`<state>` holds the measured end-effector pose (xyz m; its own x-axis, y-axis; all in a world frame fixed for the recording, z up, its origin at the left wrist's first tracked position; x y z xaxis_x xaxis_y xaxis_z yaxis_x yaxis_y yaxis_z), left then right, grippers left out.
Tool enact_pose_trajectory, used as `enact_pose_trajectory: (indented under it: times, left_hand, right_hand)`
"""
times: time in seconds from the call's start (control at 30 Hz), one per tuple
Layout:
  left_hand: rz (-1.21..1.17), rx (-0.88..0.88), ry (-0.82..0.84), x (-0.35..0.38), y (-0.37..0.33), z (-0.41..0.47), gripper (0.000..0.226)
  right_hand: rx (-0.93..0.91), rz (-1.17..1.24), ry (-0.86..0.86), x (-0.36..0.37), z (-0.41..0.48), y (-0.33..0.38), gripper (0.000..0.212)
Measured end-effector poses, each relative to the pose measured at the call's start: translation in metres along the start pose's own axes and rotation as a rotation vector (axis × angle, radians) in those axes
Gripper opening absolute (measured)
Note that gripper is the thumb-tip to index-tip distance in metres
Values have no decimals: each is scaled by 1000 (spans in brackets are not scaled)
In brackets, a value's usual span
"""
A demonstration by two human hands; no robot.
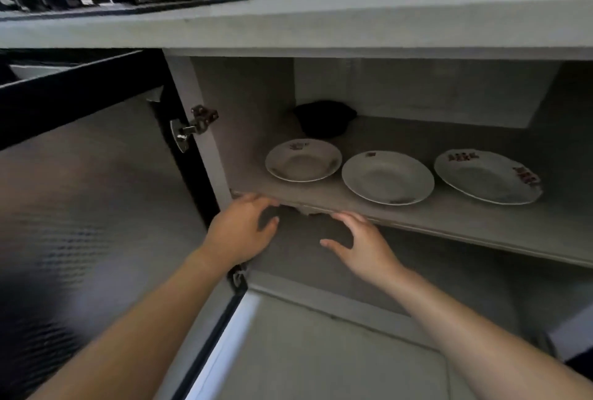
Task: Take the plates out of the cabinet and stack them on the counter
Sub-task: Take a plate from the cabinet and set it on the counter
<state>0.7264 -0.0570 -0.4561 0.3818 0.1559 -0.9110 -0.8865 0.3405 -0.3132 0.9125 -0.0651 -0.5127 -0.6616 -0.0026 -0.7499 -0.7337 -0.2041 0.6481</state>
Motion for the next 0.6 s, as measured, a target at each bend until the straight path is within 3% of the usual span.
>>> enact_pose_trajectory:
  times: [0.3, 0.43, 0.6]
  left_hand:
    - [12, 69, 178, 83, 67, 90, 46]
    - [-8, 58, 131, 100, 97, 103, 56]
    - [67, 93, 242, 132, 116, 98, 77]
  right_hand:
    - [-25, -187, -86, 7, 102, -11, 50]
    - [-67, -275, -91, 16, 139, -5, 49]
    - [-111, -365, -23, 44, 164, -6, 48]
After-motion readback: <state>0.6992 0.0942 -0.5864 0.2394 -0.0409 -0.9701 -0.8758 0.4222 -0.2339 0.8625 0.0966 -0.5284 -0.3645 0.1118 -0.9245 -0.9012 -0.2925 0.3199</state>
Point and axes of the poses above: each hand's wrist, its own z-axis towards the middle knuckle, its own x-axis out of the palm, y = z × x, the point moved 9 cm from there along z, towards the middle knuckle, and after that the axes turned 1 degree about x, right-handed, at the moved point
